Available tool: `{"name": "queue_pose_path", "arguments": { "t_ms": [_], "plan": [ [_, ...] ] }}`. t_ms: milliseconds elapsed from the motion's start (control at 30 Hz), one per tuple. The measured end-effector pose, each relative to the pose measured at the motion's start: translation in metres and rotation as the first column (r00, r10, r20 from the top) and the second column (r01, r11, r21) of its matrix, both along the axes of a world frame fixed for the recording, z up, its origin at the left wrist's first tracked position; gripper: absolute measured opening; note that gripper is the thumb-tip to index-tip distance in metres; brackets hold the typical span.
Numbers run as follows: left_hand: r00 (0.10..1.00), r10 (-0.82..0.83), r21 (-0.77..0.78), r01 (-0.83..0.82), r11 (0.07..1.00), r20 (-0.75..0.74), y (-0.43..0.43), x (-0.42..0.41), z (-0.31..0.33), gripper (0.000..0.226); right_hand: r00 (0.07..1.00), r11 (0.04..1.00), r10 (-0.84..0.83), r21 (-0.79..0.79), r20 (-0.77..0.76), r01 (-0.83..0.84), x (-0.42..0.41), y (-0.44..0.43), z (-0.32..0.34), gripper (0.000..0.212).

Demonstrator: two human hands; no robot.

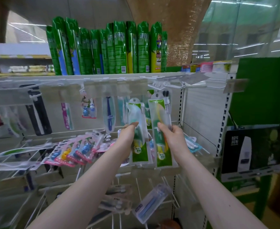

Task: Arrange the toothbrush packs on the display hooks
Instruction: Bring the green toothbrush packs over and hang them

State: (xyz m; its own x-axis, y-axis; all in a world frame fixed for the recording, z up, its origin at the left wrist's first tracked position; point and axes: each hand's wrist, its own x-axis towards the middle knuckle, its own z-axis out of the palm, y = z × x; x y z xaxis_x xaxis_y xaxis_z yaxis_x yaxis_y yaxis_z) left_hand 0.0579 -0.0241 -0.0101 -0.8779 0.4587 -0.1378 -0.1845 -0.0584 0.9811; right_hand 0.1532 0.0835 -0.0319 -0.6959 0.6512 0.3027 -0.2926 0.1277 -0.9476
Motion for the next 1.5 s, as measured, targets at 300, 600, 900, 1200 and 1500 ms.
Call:
{"name": "queue_pose_path", "arguments": {
  "t_ms": [300,600,900,1200,1500],
  "plan": [
    [0.997,0.074,0.020,-0.075,0.997,0.037,0.023,0.015,0.008,0.040,0.999,0.998,0.024,0.058,-0.033,-0.022,0.009,0.025,0.015,0.017],
    [0.993,0.117,-0.052,-0.116,0.992,0.007,0.030,0.024,0.008,0.041,0.997,0.996,0.063,0.058,-0.042,-0.060,0.012,0.039,0.022,0.016],
    [0.988,0.154,-0.048,-0.153,0.987,0.029,0.029,0.016,0.007,0.038,0.996,0.995,0.093,0.030,0.013,-0.094,0.010,0.040,0.021,0.018],
    [0.980,0.186,-0.043,-0.183,0.982,0.075,0.032,0.001,0.009,0.051,0.996,0.997,0.075,0.024,0.044,-0.076,-0.002,0.043,0.020,0.018],
    [0.976,0.214,-0.133,-0.217,0.967,-0.042,0.037,-0.017,0.010,0.064,0.993,0.995,0.095,0.018,0.066,-0.097,-0.028,0.051,0.019,0.019]
  ]
}}
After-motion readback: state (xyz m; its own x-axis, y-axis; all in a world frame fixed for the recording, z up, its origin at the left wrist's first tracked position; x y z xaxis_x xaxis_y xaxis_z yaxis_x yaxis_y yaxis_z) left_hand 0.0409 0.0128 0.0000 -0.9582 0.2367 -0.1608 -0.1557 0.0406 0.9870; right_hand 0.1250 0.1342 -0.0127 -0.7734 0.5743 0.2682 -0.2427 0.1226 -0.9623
